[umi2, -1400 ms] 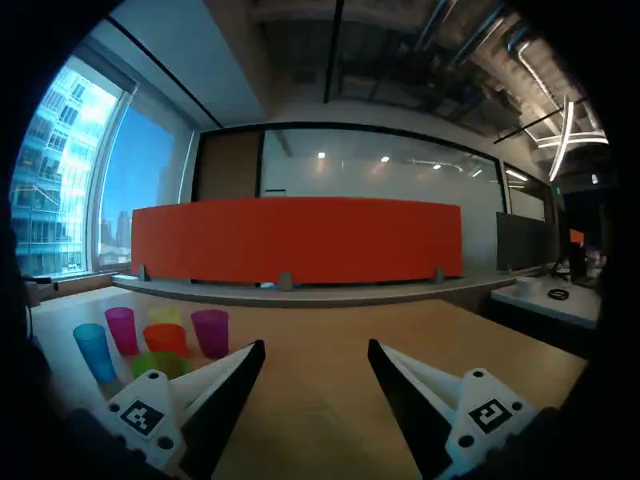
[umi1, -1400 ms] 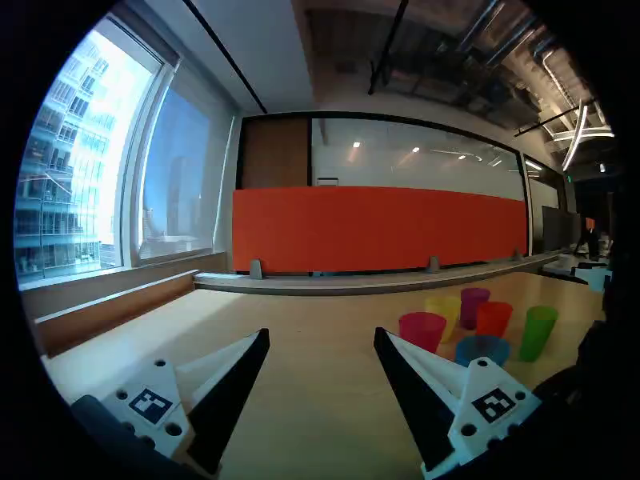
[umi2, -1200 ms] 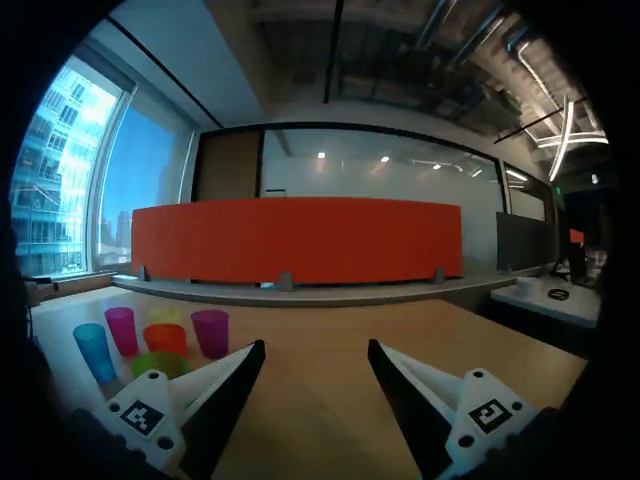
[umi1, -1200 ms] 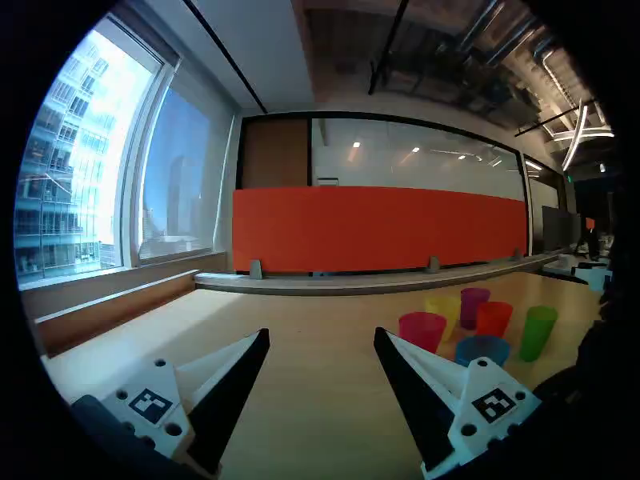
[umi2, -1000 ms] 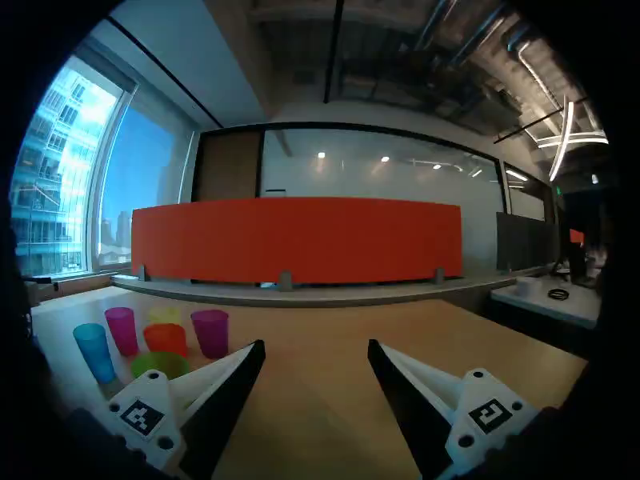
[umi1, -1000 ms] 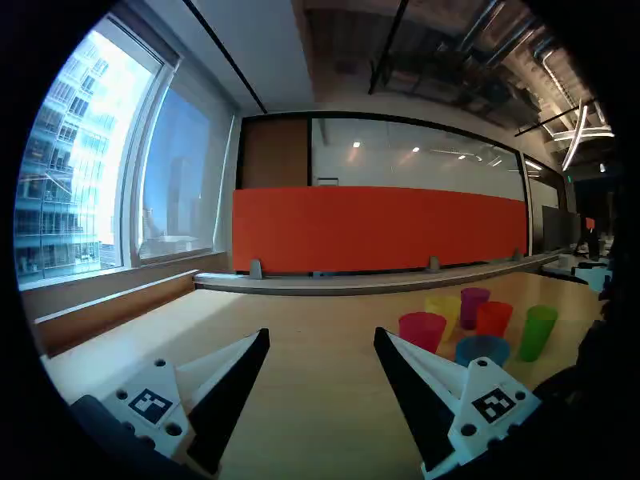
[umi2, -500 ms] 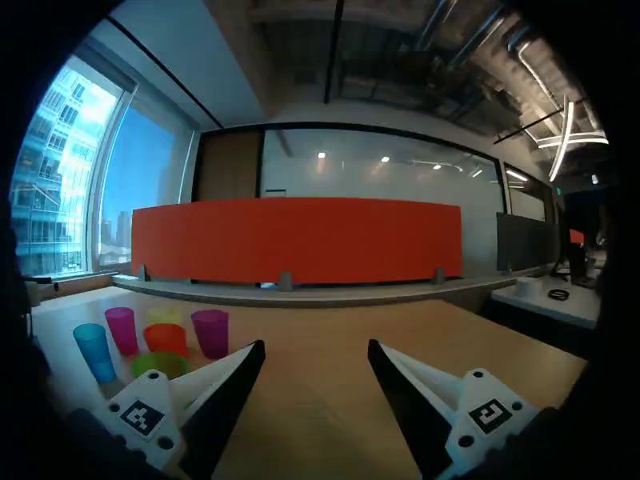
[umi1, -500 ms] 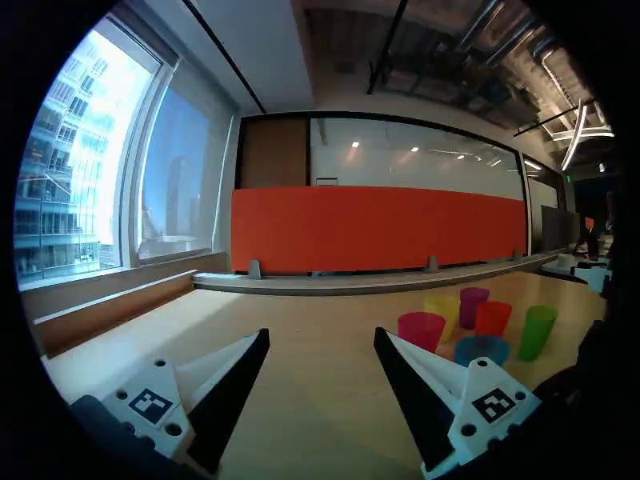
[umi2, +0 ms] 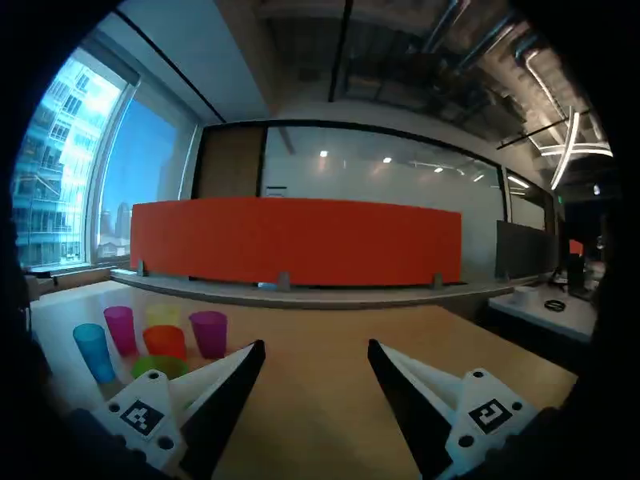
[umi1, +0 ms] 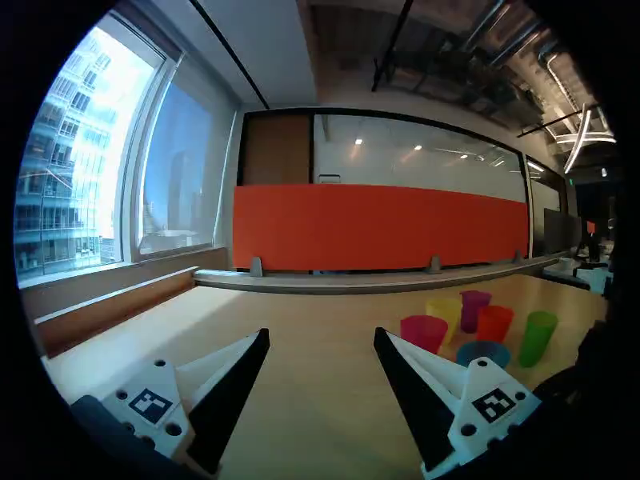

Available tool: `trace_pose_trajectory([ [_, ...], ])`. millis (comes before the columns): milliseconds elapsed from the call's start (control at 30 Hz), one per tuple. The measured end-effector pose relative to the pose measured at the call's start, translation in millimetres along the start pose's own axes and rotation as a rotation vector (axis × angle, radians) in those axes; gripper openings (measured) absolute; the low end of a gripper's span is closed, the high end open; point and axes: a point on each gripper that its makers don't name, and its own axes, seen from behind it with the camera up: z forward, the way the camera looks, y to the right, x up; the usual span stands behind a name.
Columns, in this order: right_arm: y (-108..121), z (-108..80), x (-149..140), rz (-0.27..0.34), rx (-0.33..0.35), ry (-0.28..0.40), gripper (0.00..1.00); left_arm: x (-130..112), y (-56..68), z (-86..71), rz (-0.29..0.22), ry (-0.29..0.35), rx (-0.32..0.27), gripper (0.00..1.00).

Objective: Pour water

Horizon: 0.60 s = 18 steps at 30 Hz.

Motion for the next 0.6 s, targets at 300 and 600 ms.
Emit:
trace_pose_trajectory([
  [300, -1, 8.0, 41, -0.003, 0.016, -0.038, 1.0, 48, 5.6, 11.1, 0.009, -0.012, -0.052, 0.97],
  [600, 3, 21.3, 83, 0.04, 0.021, -0.062, 0.99, 116, 10.7, 24.5, 0.022, 0.005, -0.102, 0.97],
])
